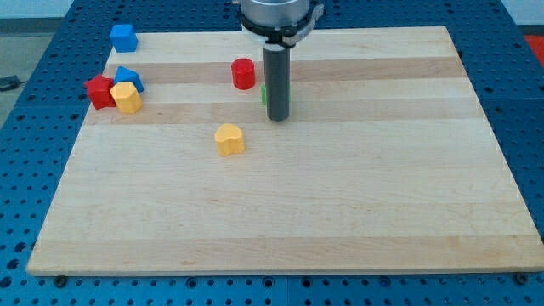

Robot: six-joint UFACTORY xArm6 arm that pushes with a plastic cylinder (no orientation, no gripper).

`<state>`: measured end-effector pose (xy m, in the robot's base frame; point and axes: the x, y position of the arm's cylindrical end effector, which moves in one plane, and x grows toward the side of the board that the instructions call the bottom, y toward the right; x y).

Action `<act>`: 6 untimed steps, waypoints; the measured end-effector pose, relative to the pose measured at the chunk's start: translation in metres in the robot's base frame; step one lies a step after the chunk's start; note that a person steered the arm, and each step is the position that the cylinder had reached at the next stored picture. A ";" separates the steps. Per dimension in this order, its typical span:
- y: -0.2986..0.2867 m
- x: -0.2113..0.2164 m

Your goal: Move the green star diagonally to the bottom right of the green circle

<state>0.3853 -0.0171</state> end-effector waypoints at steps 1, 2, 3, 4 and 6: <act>-0.047 -0.007; -0.057 -0.015; -0.023 -0.021; 0.029 -0.030; 0.030 -0.064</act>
